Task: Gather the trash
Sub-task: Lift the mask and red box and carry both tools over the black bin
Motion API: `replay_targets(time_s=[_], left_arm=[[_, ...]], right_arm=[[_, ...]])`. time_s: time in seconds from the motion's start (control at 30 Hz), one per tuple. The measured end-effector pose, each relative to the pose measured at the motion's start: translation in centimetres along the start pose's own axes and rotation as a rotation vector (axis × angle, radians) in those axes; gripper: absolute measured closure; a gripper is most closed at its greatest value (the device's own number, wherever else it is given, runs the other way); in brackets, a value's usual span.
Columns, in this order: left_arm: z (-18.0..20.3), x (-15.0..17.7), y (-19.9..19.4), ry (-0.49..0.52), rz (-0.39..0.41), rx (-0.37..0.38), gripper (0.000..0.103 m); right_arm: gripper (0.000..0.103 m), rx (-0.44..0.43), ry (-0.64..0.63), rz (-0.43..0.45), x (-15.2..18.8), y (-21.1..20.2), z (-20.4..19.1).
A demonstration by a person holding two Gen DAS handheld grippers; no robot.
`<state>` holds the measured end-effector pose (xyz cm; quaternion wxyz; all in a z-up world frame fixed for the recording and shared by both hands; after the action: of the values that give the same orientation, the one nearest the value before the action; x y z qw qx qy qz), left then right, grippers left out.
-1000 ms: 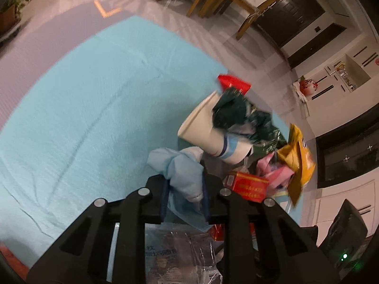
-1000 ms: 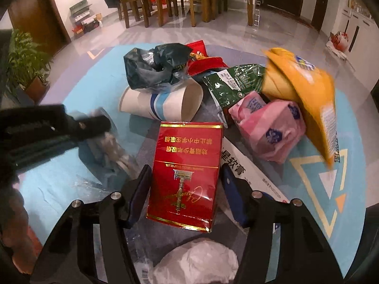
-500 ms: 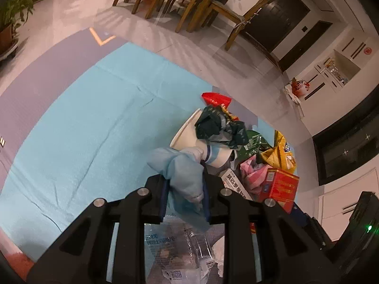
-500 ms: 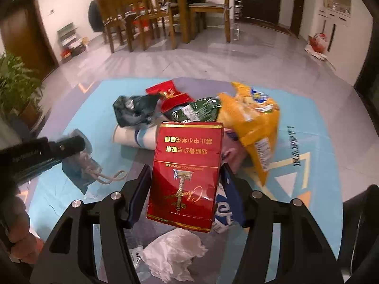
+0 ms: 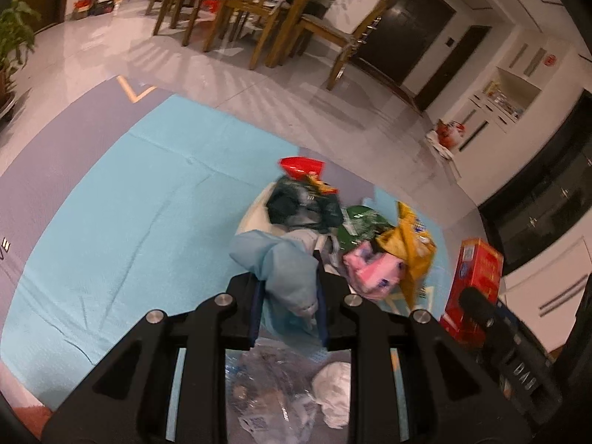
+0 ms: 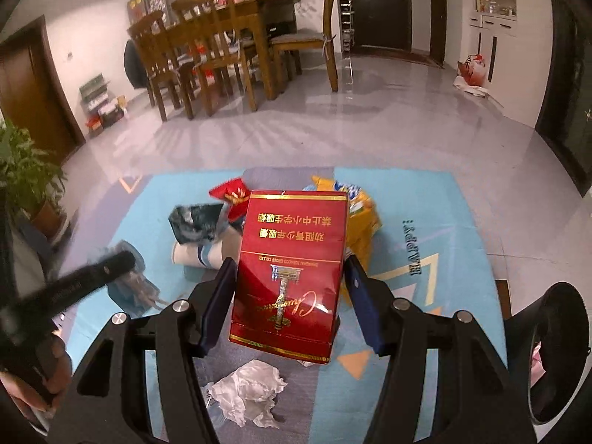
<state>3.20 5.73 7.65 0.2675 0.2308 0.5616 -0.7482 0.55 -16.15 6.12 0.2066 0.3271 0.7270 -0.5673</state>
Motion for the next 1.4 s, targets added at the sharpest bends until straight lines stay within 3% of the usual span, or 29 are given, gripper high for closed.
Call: replay_targets(time_s=[0.17,0.33,0.47,0.6,0.93,1.13,1.4], left_arm=[[3.5,-0.4,-1.1,0.015,-0.020,0.104,0.079],[7.6,-1.3,-3.2,0.053,0.054,0.102,0.079],[11.4,-1.4,-3.9,0.098,0.073,0.123,0.079],[15.5,-1.5,-4.0,0.165,0.077,0.145,0.079],[26.3,-0.5,-3.2,0.281,0.065,0.284,0.079],[32.1,2.0,-0.6,0.315,-0.028,0.431,0.079],[39.1,6.8,3.5,0.418,-0.187,0.519,0.079]], right_arm=[[0.043,0.007,0.005,0.081,-1.4,-2.7,1.0],[0.043,-0.005,0.038,0.130,-2.6,-5.2,2.9],[0.043,0.041,0.048,0.196,-4.1,-7.2,5.0],[0.043,0.057,0.112,0.252,-5.4,-9.7,8.1],[0.043,0.141,0.309,0.360,-7.6,-14.8,17.6],[0.043,0.221,0.424,0.357,-7.5,-15.5,22.8],[0.043,0.315,0.557,0.259,-5.7,-14.5,28.8]])
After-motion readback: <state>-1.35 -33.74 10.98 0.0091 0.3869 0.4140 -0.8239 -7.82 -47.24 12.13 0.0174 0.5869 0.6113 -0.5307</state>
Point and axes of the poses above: each gripper's, at about its wrist camera, not at the fingertips, and y roughly the way its jaws point, z to its right, x to its underside, the point moved 6 cm from there along y, roughly the way its jaws point, and after that the axes turned 14 degrees about y, right-handed, at the moved point
